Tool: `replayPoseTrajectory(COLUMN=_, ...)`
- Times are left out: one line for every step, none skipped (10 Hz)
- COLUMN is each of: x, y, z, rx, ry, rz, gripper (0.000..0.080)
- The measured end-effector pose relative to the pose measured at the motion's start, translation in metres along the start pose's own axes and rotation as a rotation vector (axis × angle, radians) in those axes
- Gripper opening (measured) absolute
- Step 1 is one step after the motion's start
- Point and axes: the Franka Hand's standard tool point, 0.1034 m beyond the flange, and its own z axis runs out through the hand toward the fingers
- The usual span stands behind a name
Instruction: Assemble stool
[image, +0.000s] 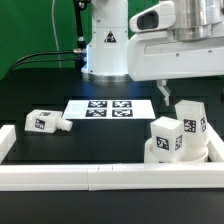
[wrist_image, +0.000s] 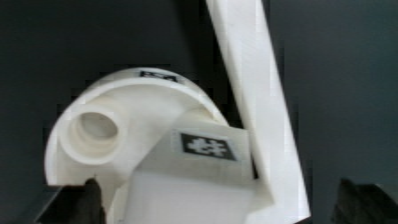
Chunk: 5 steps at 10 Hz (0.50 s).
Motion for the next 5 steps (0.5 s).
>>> replayPoseTrajectory(x=0.000, y=0.000, z=0.000, rx=0.000, ry=0.000, rz=-0.006, gripper=0.0648)
replayPoseTrajectory(x=0.004, y=0.001, z=-0.002, rx=-0.011, ry=0.006, rz=-0.163, gripper=0.0648)
replayPoseTrajectory(x=0.008, y=0.005, z=-0.005, rx=-0.023, ry=0.011, rz=-0.348, gripper=0.0648)
replayPoseTrajectory(x=0.010, y=0.009, z=-0.005, rx=-0.033, ry=0.008, rz=-0.512, gripper=0.0648)
replayPoseTrajectory(x=0.010, y=0.010, z=-0.004, rx=-0.043, ry=0.005, rz=-0.609, gripper=0.0648)
